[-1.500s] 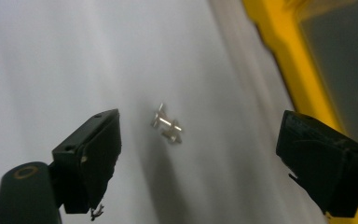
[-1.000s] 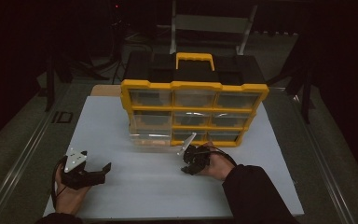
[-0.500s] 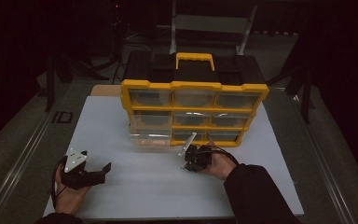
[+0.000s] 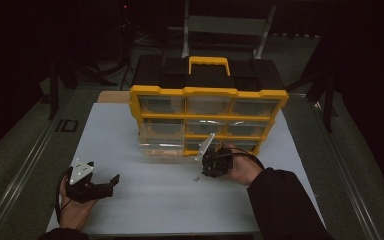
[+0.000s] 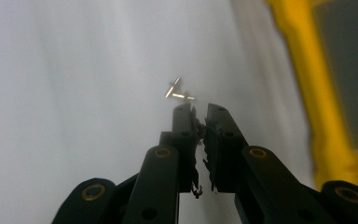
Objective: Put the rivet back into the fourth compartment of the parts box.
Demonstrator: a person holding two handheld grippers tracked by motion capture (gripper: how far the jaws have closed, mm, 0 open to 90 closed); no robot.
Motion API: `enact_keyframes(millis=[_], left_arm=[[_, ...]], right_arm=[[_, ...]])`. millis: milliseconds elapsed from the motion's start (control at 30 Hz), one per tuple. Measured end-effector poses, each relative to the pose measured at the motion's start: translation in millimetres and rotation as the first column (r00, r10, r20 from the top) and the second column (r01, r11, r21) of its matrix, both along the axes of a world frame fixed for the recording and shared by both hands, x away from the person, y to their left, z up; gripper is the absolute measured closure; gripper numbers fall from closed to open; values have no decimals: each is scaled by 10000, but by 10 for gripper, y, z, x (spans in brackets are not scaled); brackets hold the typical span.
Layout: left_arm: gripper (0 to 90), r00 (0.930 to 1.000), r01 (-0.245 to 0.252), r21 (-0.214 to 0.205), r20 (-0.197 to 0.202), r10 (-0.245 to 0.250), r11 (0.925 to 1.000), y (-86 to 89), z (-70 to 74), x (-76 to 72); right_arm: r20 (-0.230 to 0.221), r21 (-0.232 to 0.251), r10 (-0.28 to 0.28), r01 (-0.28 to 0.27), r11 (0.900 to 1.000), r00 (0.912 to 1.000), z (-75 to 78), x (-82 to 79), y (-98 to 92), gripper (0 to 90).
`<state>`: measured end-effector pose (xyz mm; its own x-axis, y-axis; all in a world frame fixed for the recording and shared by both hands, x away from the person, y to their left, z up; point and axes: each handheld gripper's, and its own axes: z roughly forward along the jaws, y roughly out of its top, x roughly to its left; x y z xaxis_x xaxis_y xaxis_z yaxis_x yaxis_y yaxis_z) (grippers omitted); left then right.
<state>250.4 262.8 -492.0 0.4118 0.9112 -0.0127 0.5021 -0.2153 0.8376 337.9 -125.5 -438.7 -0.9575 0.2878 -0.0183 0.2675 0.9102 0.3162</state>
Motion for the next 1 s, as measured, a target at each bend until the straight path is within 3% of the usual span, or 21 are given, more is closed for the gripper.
enact_keyframes(millis=[100, 167, 267, 300, 333, 367, 533, 633, 667, 800, 833, 867, 900, 933, 967, 1000], left_arm=[[3, 10000, -9, 6, -4, 9, 10000, 1, 0, 0], [3, 10000, -5, -1, 0, 5, 10000, 1, 0, -1], [3, 10000, 4, 12, -17, -3, 10000, 0, -1, 1], [3, 10000, 15, 12, -6, -15, 10000, -2, -1, 0], [3, 10000, 15, 12, -6, -15, 10000, -2, -1, 0], [3, 10000, 10, 10, -9, -10, 10000, -2, -1, 0], [4, 10000, 4, -2, -7, -4, 10000, 1, -1, 0], [4, 10000, 30, -3, 4, -30, 10000, -3, 0, -1], [4, 10000, 30, -3, 4, -30, 10000, -3, 0, -1], [4, 10000, 35, -10, 7, -35, 10000, -2, 0, -1], [4, 10000, 34, -16, 10, -34, 10000, -2, 1, -2], [4, 10000, 34, -16, 10, -34, 10000, -2, 1, -2], [4, 10000, 33, -15, 11, -33, 10000, -2, 1, -3], [4, 10000, 38, -23, 13, -38, 10000, -1, 1, -3], [4, 10000, 40, -30, 6, -40, 10000, 1, 0, -2], [4, 10000, 45, -29, 1, -45, 10000, 2, 1, -2]], right_arm=[[107, 44, 127, -127, 9999, 9999, 120, 6, -1, 827], [548, 248, 771, -785, 9966, 9955, 297, 40, -2, 827], [620, 213, 808, -822, 9964, 9948, 428, 32, 9, 826], [817, 170, 977, -994, 9949, 9919, 558, 34, 27, 826], [817, 170, 977, -994, 9949, 9919, 558, 34, 27, 826], [1014, 195, 1106, -1132, 9934, 9887, 690, 35, 52, 826], [1610, 1058, 1140, -1320, 9856, 9803, 1036, 24, 119, 825], [1987, 1920, 1036, -1423, 9710, 9746, 1200, 32, 163, 827], [1987, 1920, 1036, -1423, 9710, 9746, 1200, 32, 163, 827], [2576, 3037, 744, -1539, 9403, 9634, 1312, 9, 303, 827], [2644, 3280, 622, -1504, 9326, 9624, 1320, 15, 328, 828], [2644, 3280, 622, -1504, 9326, 9624, 1320, 15, 328, 828], [2650, 3641, 495, -1475, 9196, 9630, 1322, 30, 379, 827], [2620, 3765, 503, -1501, 9142, 9638, 1318, 39, 403, 826], [2619, 3859, 465, -1488, 9105, 9640, 1312, 40, 425, 815], [2688, 4000, 461, -1551, 9033, 9621, 1305, 40, 443, 683]])
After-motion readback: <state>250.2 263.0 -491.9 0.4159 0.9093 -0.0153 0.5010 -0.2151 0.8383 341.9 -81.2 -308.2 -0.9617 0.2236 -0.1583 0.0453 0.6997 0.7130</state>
